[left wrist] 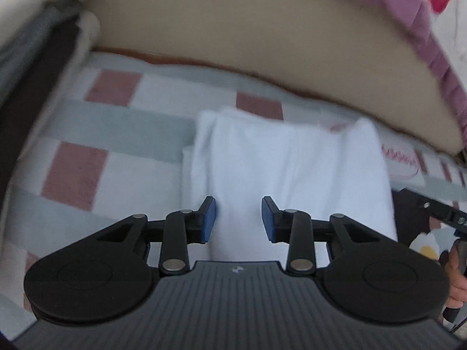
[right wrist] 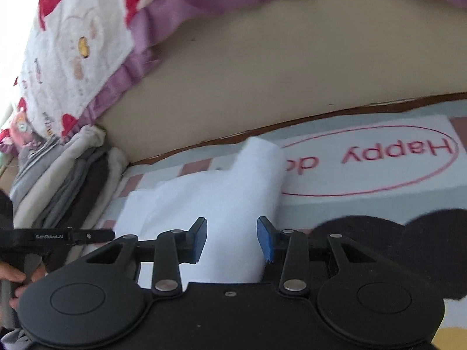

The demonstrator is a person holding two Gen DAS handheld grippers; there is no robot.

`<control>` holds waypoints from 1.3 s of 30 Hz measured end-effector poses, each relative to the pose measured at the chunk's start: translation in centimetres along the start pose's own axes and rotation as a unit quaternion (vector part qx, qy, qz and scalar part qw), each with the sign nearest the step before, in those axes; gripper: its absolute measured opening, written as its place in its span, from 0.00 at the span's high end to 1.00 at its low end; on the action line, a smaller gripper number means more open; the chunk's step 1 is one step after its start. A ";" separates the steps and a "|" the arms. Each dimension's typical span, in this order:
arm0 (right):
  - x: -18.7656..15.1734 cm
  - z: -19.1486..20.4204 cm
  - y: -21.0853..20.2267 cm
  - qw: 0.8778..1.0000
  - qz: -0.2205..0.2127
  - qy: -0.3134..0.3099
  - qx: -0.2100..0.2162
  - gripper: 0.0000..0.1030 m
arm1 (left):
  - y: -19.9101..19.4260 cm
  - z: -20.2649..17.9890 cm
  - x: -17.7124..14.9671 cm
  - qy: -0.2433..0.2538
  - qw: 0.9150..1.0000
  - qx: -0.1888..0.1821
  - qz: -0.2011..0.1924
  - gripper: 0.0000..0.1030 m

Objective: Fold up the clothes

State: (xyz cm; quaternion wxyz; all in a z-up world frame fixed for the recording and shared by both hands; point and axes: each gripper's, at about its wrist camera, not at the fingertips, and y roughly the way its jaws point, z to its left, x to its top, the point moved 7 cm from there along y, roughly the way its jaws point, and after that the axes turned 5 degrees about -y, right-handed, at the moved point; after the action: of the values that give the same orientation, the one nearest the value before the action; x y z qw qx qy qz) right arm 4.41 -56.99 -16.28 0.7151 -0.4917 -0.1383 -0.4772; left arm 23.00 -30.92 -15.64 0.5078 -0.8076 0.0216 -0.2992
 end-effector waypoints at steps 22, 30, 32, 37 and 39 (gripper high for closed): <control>-0.8 -3.1 3.7 0.994 0.056 0.051 0.079 0.44 | 3.0 -2.6 3.2 0.062 0.993 0.026 -0.095 0.95; -1.9 -3.0 4.6 0.993 0.059 0.039 0.093 0.50 | 2.6 -0.6 4.5 0.009 0.990 0.040 -0.133 0.95; -1.9 -3.6 4.6 0.993 0.046 0.052 0.098 0.52 | 3.9 -0.7 4.3 0.030 0.992 0.054 -0.112 0.94; -1.3 -4.0 5.0 0.992 0.036 0.072 0.094 0.52 | 3.6 -0.5 3.9 0.021 0.990 0.100 -0.100 0.59; -1.2 -4.0 5.0 0.995 0.029 0.056 0.071 0.65 | 1.6 -0.4 3.4 0.011 0.989 0.095 -0.110 0.57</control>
State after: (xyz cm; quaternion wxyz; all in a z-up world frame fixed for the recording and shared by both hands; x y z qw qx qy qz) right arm 6.81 -59.40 -21.84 0.7685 -0.4158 -0.1172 -0.4719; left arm 26.04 -33.20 -15.29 0.5459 -0.7500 -0.0901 -0.3624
